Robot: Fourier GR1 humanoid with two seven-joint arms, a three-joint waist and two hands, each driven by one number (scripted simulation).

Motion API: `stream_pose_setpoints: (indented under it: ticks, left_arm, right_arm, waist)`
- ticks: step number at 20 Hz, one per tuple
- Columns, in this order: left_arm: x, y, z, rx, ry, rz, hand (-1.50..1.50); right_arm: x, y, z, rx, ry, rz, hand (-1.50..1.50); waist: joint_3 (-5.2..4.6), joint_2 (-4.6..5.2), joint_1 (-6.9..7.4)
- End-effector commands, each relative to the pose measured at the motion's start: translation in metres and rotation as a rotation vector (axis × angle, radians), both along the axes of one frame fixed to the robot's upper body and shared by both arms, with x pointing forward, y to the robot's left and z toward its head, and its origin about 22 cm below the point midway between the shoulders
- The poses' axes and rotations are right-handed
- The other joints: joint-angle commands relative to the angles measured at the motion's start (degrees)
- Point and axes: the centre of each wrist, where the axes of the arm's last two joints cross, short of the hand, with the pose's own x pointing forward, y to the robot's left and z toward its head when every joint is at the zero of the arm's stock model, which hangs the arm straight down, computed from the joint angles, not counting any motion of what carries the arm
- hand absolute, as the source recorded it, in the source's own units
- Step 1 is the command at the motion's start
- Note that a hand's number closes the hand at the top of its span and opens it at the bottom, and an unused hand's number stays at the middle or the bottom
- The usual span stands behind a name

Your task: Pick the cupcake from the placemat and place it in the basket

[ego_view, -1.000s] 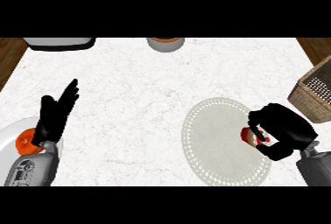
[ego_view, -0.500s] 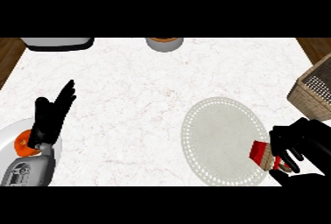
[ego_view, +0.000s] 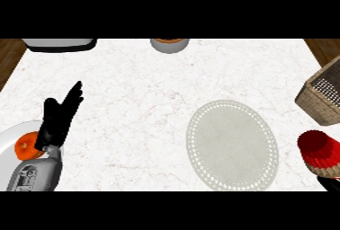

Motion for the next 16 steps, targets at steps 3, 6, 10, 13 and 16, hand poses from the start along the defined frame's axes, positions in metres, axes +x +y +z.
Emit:
stream_pose_setpoints:
  ticks: [3, 6, 10, 13, 16]
  left_arm:
    - [-0.001, 0.007, -0.003, 0.006, -0.005, 0.002, 0.0]
    - [0.001, 0.011, 0.001, 0.013, -0.009, -0.006, 0.0]
    - [0.001, -0.008, 0.006, -0.002, 0.007, -0.054, 0.0]
    - [0.013, -0.009, 0.012, 0.01, -0.03, -0.034, 0.0]
    - [0.012, -0.004, 0.013, -0.007, -0.026, -0.066, 0.0]
  right_arm:
    - [-0.002, -0.019, 0.061, 0.097, -0.031, -0.09, 1.5]
    - [0.002, -0.021, 0.096, 0.127, -0.01, -0.121, 1.5]
    - [0.003, -0.036, 0.164, 0.139, -0.037, -0.224, 1.5]
    - [-0.001, -0.039, 0.208, 0.029, -0.07, -0.332, 1.5]
    - [0.008, -0.046, 0.218, -0.164, -0.081, -0.449, 1.5]
  waist:
    - [-0.09, -0.14, 0.82]
    - [-0.08, -0.16, 1.15]
    - [0.06, 0.1, 2.28]
    - [0.07, 0.56, 2.82]
    - [0.1, 1.15, 4.18]
